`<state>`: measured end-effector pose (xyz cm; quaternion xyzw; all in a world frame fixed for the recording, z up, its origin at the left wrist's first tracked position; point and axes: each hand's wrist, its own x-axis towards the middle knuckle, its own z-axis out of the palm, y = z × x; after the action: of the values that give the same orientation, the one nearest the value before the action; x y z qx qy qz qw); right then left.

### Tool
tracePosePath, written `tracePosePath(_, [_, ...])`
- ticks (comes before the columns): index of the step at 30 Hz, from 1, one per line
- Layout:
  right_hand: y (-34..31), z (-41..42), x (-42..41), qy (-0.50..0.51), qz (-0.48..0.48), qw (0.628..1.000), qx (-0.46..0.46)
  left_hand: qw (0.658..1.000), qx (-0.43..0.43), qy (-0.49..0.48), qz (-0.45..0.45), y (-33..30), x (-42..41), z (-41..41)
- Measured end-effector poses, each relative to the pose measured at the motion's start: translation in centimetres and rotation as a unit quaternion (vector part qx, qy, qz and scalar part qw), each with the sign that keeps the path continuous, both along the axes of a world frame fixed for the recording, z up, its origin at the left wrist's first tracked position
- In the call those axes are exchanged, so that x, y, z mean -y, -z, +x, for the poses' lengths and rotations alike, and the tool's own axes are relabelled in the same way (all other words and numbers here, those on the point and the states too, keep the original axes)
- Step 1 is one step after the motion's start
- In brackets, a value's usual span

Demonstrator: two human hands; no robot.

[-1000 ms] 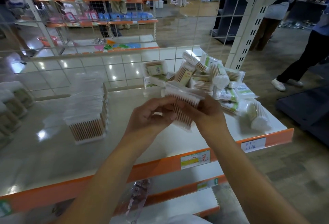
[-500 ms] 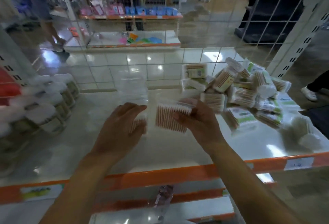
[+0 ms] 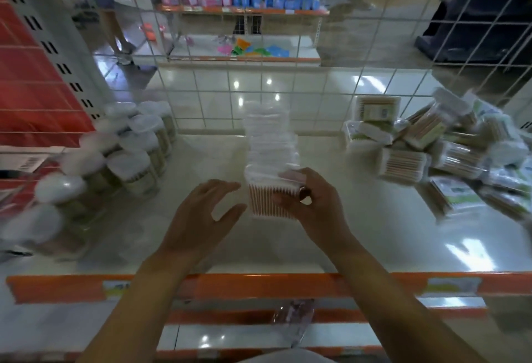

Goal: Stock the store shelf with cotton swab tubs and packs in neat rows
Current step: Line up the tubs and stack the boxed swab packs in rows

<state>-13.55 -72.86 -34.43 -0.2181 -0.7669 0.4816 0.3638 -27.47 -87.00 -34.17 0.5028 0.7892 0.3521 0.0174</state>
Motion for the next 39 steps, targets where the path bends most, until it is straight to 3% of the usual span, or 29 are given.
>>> tracePosePath(8, [2.1, -0.7, 0.4, 0.103, 0.167, 0.980, 0.039, 1.000, 0.017, 0.021, -0.004, 0.9, -1.3, 1.0])
tracePosePath(26, [2.1, -0.3, 0.1, 0.099, 0.163, 0.981, 0.042, 0.997, 0.025, -0.053, -0.045, -0.5, -2.5, 1.6])
tracePosePath(33, [-0.1, 1.3, -0.7, 0.054, 0.179, 0.977, 0.106, 0.996, -0.018, -0.082, -0.023, -4.8, -2.3, 2.0])
tracePosePath(39, [-1.5, 3.8, -2.3, 0.059, 0.184, 0.976, 0.103, 0.994, -0.084, -0.069, -0.012, -6.4, -4.2, 4.7])
